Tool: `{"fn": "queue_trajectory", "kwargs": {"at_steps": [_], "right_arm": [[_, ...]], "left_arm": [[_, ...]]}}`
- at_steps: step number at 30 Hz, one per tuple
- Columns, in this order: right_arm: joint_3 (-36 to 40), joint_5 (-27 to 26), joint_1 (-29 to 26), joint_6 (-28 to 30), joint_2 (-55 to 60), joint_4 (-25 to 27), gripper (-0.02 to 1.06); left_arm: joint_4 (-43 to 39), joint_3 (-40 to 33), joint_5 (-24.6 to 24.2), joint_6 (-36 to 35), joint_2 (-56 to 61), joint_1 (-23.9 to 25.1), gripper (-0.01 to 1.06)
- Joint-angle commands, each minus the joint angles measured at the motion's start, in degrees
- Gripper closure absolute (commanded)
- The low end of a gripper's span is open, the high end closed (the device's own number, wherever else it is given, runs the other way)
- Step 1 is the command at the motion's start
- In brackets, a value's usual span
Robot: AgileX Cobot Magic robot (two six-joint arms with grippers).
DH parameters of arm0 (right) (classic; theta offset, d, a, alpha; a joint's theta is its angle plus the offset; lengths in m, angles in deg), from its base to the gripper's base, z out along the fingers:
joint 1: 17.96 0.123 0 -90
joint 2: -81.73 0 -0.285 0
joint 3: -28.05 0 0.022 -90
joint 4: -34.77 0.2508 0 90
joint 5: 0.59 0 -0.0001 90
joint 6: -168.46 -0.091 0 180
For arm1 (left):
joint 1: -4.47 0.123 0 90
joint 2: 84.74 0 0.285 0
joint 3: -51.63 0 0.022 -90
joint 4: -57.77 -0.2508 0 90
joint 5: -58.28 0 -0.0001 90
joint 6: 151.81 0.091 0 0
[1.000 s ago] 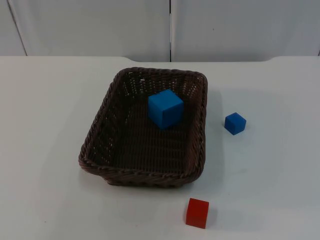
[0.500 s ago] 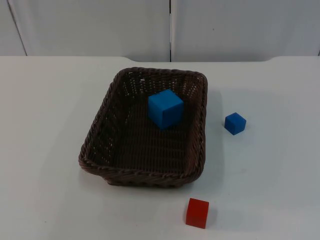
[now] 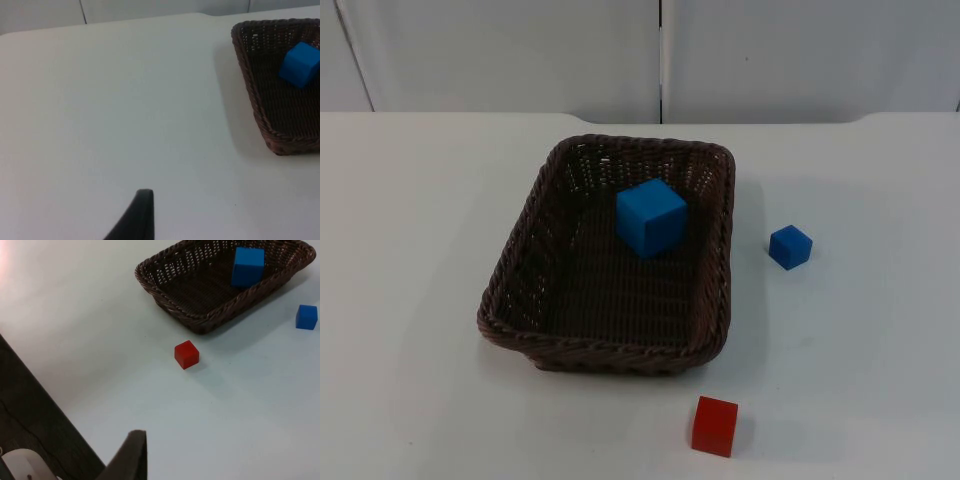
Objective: Pick up the basket with the left hand and place the largest block into the basket with the right hand.
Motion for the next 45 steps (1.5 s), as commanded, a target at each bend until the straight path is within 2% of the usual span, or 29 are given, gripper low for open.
{"fn": "queue_trajectory", "kwargs": {"at_steps": [1,13,19,29,45], "right_arm": [[0.00,-0.20,0.14,-0.21,-0.37,0.01,-0.01],[0.00,-0.20,0.14,-0.21,-0.37,0.01,-0.01],[0.00,-0.20,0.14,-0.21,-0.37,0.01,-0.01],[0.00,-0.20,0.14,-0.20,-0.37,0.01,-0.01],[0.00,-0.20,0.14,-0.20,-0.37,-0.11,-0.01]], "left_arm": [[-0.15,-0.29,-0.14,0.17,0.14,-0.03,0.00],[-0.14,-0.29,-0.14,0.17,0.14,0.11,0.00],[-0.30,-0.29,-0.14,0.17,0.14,5.10,0.00],[-0.30,-0.29,-0.14,0.17,0.14,9.76,0.00],[-0.30,-0.29,-0.14,0.17,0.14,10.02,0.00]]}}
